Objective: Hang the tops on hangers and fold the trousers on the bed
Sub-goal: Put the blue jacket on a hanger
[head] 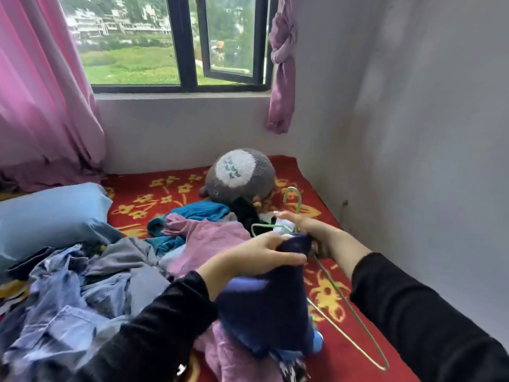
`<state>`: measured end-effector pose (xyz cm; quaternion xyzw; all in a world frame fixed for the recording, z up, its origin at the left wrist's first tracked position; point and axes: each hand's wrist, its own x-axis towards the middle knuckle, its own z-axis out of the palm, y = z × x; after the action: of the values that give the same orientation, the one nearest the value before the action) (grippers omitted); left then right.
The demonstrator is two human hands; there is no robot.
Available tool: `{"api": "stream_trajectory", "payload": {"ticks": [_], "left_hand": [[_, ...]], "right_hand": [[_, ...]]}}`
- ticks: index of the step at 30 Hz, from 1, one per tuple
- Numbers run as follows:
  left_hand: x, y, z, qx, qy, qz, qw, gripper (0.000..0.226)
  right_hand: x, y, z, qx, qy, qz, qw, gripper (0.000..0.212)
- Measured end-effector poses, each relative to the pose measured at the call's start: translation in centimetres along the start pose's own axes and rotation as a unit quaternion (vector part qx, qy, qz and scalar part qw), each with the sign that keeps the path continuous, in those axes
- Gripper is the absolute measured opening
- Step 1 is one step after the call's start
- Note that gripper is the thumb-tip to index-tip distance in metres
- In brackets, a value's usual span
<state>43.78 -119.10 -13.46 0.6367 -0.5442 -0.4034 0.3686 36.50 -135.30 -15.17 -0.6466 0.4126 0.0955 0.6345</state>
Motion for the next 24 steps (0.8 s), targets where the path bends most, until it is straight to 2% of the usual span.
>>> {"api": "stream_trajectory", "payload": {"ticks": [2, 4, 5, 8, 9, 10, 13, 15, 16, 18, 21, 24], "left_hand": [[-0.8, -2.4, 2.9, -0.055, -0.043, -0.016, 0.997, 0.018], [-1.7, -5.4, 5.2, -0.083, -0.098, -0.073, 0.989, 0.032], [-2.2, -6.8, 6.2, -0.083, -0.135, -0.095, 0.983, 0.036], [-3.0, -11.6, 7.6, -0.065, -0.227, -0.144, 0.961, 0.024], [-3.1, -13.2, 7.6, -0.039, -0.215, -0.172, 0.961, 0.024], [-3.0, -14.7, 7.4, -0.001, -0.169, -0.211, 0.963, 0.030], [-2.3, -19.1, 7.1, 0.137, 0.058, -0.321, 0.935, 0.042], [-1.1, -20.2, 7.1, 0.115, 0.185, -0.333, 0.917, 0.043], [-0.1, -20.3, 6.9, 0.094, 0.218, -0.312, 0.920, 0.043], [2.2, -20.0, 6.6, 0.066, 0.229, -0.266, 0.934, 0.045], [5.1, -18.8, 7.4, -0.027, 0.122, -0.287, 0.950, 0.055], [5.5, -17.6, 9.3, -0.097, 0.008, -0.274, 0.957, 0.024]], "right_hand": [[1.2, 3.0, 0.8, -0.048, 0.004, 0.028, 0.998, 0.019], [1.8, 5.8, 1.0, -0.062, 0.005, 0.030, 0.998, 0.013], [2.0, 7.1, 0.9, -0.070, 0.013, 0.023, 0.997, 0.017], [1.9, 9.7, 0.3, -0.047, 0.024, -0.014, 0.999, 0.036], [1.8, 10.3, 0.0, -0.032, 0.029, -0.028, 0.999, 0.038], [1.6, 10.9, -0.2, -0.014, 0.038, -0.040, 0.998, 0.037], [0.8, 12.3, -0.7, 0.042, 0.046, -0.071, 0.996, 0.028], [-0.2, 12.7, -1.1, 0.068, 0.017, -0.081, 0.994, 0.012], [-0.8, 12.7, -1.3, 0.077, 0.000, -0.085, 0.993, 0.009], [-2.1, 12.8, -1.8, 0.088, -0.017, -0.086, 0.992, 0.011], [-3.6, 13.3, -2.9, 0.098, -0.012, -0.082, 0.992, 0.013], [-4.5, 14.9, -4.7, 0.117, 0.022, -0.079, 0.990, 0.013]]}}
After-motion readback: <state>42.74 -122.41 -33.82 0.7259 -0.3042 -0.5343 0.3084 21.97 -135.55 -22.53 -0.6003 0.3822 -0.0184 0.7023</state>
